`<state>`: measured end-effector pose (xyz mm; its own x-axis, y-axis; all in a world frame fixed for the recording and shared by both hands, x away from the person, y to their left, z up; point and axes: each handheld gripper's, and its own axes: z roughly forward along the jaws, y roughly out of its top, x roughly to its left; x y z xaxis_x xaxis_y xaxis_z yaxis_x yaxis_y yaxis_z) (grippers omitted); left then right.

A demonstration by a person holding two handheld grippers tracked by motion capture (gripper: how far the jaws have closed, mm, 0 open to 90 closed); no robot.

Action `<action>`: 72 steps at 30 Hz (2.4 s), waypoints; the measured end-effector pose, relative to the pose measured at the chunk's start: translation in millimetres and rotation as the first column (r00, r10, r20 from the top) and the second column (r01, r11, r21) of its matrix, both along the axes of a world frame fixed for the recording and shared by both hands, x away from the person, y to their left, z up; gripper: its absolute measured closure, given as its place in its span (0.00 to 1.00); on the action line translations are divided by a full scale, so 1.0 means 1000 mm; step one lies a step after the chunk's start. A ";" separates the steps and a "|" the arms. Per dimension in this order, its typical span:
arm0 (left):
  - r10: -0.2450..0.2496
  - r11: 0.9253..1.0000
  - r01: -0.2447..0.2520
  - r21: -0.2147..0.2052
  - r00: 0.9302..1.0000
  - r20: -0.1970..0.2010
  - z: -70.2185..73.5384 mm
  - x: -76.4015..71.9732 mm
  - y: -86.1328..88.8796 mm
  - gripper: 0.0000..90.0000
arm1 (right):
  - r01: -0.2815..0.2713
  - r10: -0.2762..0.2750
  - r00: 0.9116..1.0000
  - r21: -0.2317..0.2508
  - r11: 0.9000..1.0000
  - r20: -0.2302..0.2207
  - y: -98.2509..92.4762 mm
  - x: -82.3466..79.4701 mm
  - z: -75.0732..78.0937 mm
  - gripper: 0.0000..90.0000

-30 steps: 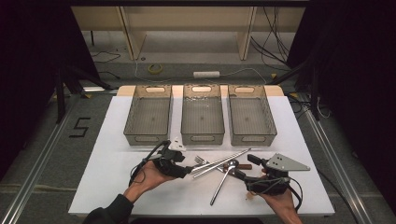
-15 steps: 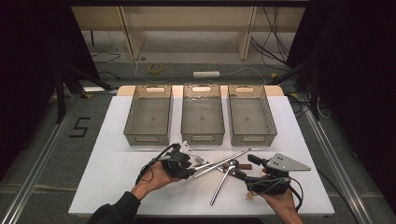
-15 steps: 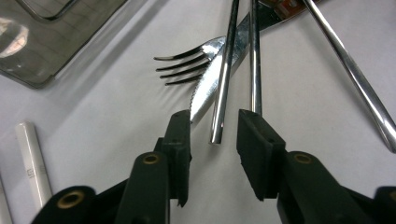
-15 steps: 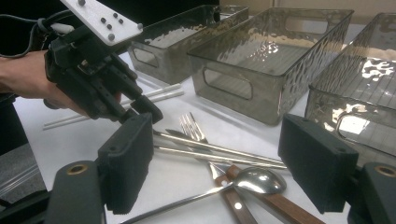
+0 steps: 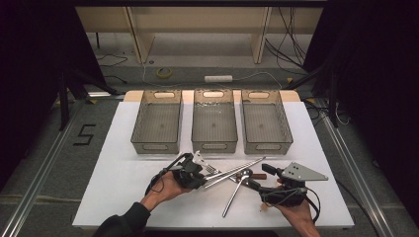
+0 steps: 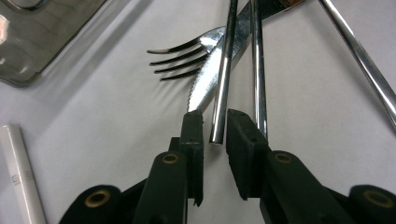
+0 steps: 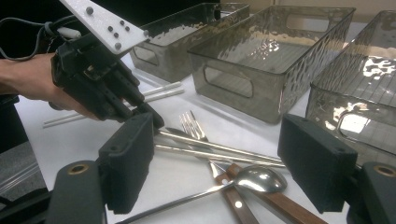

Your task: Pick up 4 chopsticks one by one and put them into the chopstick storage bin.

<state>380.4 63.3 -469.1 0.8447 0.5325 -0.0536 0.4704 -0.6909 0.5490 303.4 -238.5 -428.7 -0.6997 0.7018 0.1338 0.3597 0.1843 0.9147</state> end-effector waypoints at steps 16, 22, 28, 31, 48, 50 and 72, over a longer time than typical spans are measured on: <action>-0.028 0.999 0.028 0.033 1.000 0.007 -0.005 0.000 -0.006 0.88 | 0.000 0.000 1.000 -0.004 1.000 -0.005 0.000 0.000 0.000 0.31; -0.048 0.998 0.048 0.041 0.999 0.016 -0.005 0.000 -0.007 0.90 | 0.000 0.000 1.000 -0.008 1.000 -0.006 0.000 0.000 0.000 0.31; -0.066 0.997 0.065 0.045 0.997 0.044 -0.005 -0.003 -0.008 0.93 | 0.003 -0.003 1.000 -0.009 1.000 -0.006 0.000 0.000 0.000 0.32; -0.071 0.996 0.069 0.050 0.996 0.053 -0.005 -0.004 -0.008 0.93 | 0.003 -0.003 1.000 -0.009 1.000 -0.007 0.000 0.000 0.000 0.32; -0.099 0.995 0.095 0.042 0.991 0.094 0.020 -0.014 -0.004 0.93 | 0.006 -0.006 1.000 -0.010 1.000 0.000 -0.001 -0.001 0.001 0.32; -0.099 0.995 0.097 0.024 0.991 0.095 0.025 -0.015 0.000 0.93 | 0.007 -0.007 1.000 -0.010 1.000 0.000 -0.001 -0.001 0.001 0.32; 0.016 0.990 0.002 -0.138 0.991 0.131 0.061 -0.013 0.037 0.93 | 0.011 -0.011 1.000 0.000 1.000 0.008 -0.002 -0.001 0.002 0.32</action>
